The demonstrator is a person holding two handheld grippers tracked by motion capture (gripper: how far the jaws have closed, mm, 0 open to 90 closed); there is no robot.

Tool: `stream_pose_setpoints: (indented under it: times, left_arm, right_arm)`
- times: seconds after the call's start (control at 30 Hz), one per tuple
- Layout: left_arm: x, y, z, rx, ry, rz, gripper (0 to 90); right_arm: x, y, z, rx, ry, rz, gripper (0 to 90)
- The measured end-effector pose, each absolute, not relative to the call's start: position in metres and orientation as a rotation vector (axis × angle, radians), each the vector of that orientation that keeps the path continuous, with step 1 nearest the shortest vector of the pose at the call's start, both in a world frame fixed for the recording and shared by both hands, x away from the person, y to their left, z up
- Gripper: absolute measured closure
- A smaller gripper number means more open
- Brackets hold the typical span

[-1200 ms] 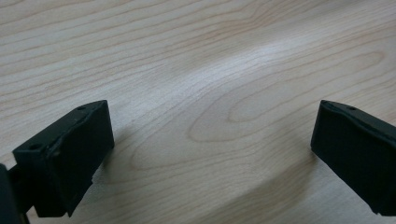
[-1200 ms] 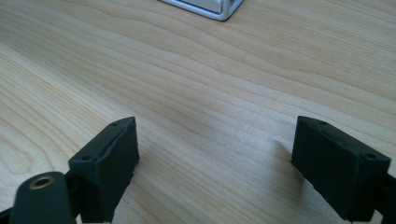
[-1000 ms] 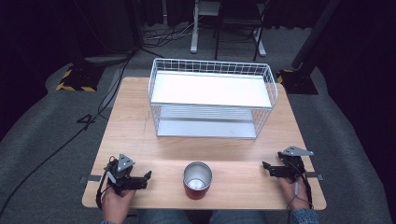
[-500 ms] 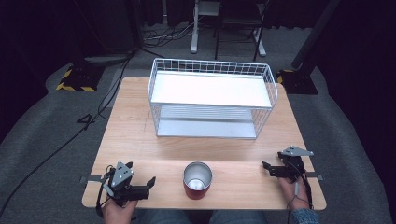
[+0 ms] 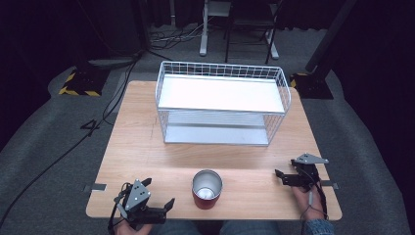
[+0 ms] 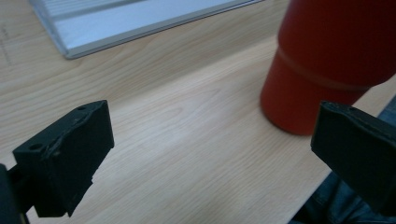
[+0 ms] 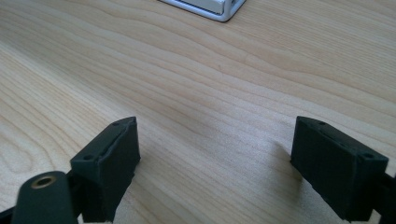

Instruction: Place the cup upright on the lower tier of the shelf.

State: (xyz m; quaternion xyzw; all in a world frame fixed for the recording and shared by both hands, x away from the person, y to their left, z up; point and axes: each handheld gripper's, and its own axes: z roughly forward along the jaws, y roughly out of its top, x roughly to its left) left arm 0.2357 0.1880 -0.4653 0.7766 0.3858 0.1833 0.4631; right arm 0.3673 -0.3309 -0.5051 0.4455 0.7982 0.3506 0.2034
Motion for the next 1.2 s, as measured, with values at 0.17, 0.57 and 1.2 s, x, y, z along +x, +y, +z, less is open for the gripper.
stream_pose_setpoints:
  times: [0.17,0.57,1.2]
  left_arm:
    - [0.232,0.179,-0.462,1.913,0.898,0.428,0.0]
    - [0.234,0.149,-0.471,1.871,0.782,0.293,0.0]
    - [0.254,0.105,-0.488,1.904,0.724,0.275,0.2]
  right_arm:
    - [0.367,-0.331,-0.505,1.243,2.228,0.979,15.8]
    - [0.367,-0.331,-0.505,1.242,2.226,0.976,15.8]
    - [0.367,-0.331,-0.505,1.24,2.226,0.975,15.7]
